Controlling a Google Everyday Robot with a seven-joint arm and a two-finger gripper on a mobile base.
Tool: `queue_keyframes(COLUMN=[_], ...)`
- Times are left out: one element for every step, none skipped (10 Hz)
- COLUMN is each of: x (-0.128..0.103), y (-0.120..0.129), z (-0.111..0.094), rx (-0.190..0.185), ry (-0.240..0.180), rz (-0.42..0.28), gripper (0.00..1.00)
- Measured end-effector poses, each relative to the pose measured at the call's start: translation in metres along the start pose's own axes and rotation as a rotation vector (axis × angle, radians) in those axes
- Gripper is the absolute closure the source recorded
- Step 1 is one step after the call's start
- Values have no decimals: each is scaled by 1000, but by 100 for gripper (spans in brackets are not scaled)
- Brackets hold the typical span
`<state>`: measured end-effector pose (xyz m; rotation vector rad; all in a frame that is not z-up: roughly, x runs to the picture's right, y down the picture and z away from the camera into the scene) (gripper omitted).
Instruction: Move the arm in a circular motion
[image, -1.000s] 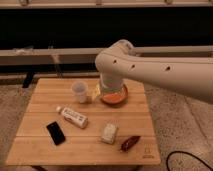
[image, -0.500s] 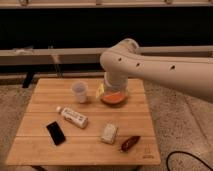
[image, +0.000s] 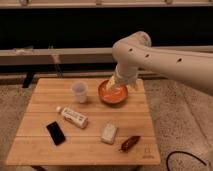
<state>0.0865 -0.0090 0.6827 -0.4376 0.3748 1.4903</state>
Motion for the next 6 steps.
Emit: queue_keyframes(x=[-5, -11, -17, -21, -28, -33], y=[-5, -8, -8, -7, -3, 5], z=[1, 4, 8, 11, 14, 16], rx=[3, 8, 15, 20, 23, 20], ry=[2, 10, 21, 34, 44, 49], rz=[8, 11, 11, 10, 5, -19], gripper=[20, 20, 20, 20, 20, 20])
